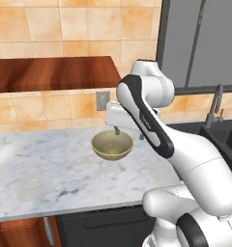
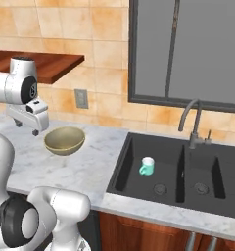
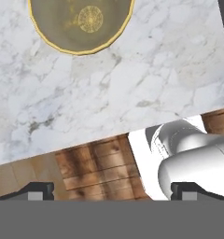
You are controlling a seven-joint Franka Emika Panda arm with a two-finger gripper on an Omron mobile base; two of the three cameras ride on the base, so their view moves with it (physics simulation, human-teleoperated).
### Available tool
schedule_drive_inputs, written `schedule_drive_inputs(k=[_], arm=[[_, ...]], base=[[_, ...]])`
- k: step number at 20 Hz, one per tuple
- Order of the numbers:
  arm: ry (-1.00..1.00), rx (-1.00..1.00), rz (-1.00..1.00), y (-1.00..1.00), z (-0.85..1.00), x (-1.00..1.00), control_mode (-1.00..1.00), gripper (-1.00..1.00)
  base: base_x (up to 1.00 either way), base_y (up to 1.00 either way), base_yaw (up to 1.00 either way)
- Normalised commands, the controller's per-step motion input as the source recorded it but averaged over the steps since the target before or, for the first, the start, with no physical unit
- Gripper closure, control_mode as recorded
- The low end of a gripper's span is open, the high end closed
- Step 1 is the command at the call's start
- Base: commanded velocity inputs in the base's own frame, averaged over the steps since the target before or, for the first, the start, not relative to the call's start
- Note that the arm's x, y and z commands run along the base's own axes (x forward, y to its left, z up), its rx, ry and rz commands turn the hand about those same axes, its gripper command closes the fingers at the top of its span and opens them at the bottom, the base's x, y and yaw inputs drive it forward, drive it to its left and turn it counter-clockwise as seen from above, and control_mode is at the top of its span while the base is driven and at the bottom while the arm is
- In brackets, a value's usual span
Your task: Pick the mug and place it in the sink. Pick the bowl and place it in the open cabinet and then close the cabinet.
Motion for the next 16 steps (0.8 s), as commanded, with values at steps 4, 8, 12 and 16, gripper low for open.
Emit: schedule_drive_inputs(k=[4,8,12,16], arm=[[0.00,0.00,0.00,0.00,0.00,0.00,1.00,-1.00],[0.00,0.00,0.00,0.00,0.00,0.00,1.00,-1.00],[0.00,0.00,0.00,0.00,0.00,0.00,1.00,-1.00],[0.00,0.00,0.00,0.00,0.00,0.00,1.00,-1.00]], base=[[0.64,-0.88,0.08],[0.23,-0.87,0.00],[0.11,-0.89,-0.07],[0.08,-0.73,-0.21]])
